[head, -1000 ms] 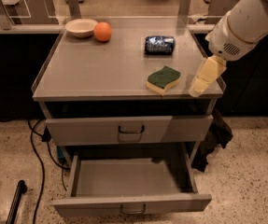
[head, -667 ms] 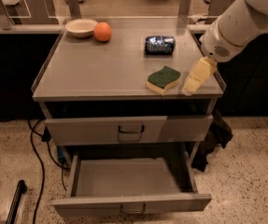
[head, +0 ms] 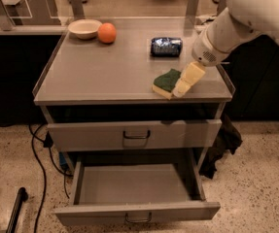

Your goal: Place sponge into middle drawer

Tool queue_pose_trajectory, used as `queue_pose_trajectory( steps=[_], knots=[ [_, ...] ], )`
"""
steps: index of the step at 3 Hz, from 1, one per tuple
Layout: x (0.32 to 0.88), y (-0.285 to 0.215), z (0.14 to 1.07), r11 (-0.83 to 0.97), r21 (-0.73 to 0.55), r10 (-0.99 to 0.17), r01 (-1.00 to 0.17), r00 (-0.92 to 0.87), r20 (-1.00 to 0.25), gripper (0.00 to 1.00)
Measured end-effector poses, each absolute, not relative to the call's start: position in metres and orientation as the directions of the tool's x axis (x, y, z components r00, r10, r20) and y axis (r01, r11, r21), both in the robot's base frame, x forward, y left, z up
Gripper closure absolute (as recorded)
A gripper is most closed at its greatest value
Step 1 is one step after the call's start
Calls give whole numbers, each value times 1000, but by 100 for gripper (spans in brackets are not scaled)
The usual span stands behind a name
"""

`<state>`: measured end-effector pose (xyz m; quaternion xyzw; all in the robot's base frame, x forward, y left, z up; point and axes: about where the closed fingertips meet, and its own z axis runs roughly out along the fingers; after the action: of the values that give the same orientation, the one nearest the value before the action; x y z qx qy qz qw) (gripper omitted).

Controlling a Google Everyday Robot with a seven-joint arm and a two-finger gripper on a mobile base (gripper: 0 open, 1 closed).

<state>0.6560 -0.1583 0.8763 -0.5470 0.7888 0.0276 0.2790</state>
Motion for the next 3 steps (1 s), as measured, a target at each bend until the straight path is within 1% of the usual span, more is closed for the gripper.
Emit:
queue_pose_trajectory(
  steps=[1, 3],
  knots=[
    [673, -139, 858, 382, -222, -837, -897, -234, -495, 0],
    [679, -109, 835, 339, -150, -831, -929, -220, -511, 0]
  ],
)
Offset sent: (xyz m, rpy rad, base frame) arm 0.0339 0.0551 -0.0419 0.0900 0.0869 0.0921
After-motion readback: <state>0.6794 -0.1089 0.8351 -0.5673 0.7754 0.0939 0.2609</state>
